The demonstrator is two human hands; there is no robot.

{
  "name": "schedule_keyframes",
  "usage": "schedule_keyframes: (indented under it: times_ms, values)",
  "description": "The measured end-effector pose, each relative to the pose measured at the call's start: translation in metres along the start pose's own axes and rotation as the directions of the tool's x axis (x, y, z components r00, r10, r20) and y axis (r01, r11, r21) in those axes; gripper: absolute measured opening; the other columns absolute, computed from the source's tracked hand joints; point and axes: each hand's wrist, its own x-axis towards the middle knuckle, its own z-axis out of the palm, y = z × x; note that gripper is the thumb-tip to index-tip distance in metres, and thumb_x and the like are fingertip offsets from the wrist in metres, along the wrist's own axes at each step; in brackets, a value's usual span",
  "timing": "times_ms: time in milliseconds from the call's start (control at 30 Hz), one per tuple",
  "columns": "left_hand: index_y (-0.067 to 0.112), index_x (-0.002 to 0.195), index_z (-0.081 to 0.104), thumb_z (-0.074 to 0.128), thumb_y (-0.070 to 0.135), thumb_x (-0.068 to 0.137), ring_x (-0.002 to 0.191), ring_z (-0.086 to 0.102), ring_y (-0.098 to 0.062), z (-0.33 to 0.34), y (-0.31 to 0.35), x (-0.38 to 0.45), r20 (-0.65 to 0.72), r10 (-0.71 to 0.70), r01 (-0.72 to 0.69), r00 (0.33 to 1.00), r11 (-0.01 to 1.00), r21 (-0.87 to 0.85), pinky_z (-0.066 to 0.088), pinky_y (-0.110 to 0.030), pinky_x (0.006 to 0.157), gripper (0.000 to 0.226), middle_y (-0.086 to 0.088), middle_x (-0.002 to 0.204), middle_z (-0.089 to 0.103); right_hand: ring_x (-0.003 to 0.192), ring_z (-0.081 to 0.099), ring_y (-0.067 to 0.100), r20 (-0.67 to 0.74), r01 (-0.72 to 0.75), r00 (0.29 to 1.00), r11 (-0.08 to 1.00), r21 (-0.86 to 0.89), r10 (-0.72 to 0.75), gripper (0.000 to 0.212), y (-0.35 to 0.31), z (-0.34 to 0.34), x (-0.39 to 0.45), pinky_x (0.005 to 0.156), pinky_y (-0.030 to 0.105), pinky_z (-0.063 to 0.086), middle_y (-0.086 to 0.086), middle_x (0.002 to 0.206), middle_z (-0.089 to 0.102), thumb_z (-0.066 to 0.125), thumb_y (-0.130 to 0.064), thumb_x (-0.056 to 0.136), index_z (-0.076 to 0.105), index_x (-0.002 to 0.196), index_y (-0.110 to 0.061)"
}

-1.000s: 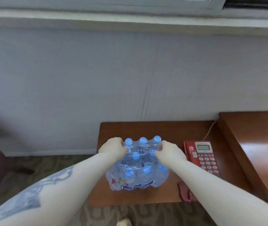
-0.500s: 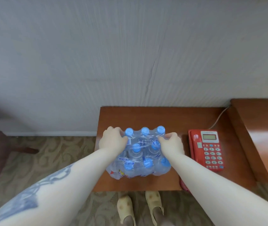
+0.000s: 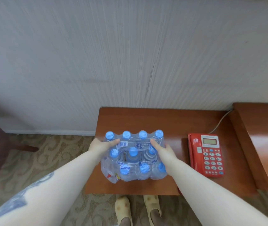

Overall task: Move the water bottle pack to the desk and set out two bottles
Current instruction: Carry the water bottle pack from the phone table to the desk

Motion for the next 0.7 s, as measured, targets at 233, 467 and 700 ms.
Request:
schedule_keyframes:
  times_ms: [233, 467, 700]
  values:
    - [0.011, 0.106, 0.069, 0.084, 0.068, 0.032, 0.088, 0.073, -0.029, 0.012, -0.031, 0.000, 0.193, -0.085, 0.133, 0.978, 0.959, -0.252, 0.055, -0.045, 0.089, 0.095, -0.010, 0.097, 0.077, 0.105, 0.063, 0.034, 0.012, -0.069, 0.998, 0.997, -0.036, 0.070, 0.092, 0.006, -0.003, 0.015, 0.096, 0.047, 0.048, 0.011, 0.116, 0.066, 0.068, -0.072, 0.061, 0.054, 0.123, -0.007]
    - [0.015, 0.070, 0.051, 0.070, 0.080, 0.040, 0.062, 0.041, -0.019, 0.011, -0.043, -0.012, 0.103, -0.084, 0.103, 0.991, 0.974, -0.201, 0.037, -0.029, 0.064, 0.073, -0.001, 0.066, 0.044, 0.078, 0.071, 0.028, -0.062, 0.043, 0.997, 0.987, -0.154, -0.053, 0.068, 0.025, -0.008, 0.017, 0.082, 0.045, 0.057, 0.008, 0.084, 0.075, 0.059, -0.075, 0.065, 0.067, 0.090, -0.013]
    - [0.005, 0.116, 0.063, 0.084, 0.070, 0.026, 0.096, 0.068, -0.030, 0.013, -0.101, -0.052, 0.044, -0.223, 0.220, 0.974, 0.879, -0.424, 0.055, -0.040, 0.085, 0.113, -0.009, 0.111, 0.070, 0.068, 0.071, 0.028, -0.022, 0.027, 0.999, 0.971, -0.239, -0.033, 0.066, 0.038, -0.014, 0.013, 0.066, 0.035, 0.057, 0.005, 0.072, 0.073, 0.079, -0.068, 0.046, 0.065, 0.077, -0.012]
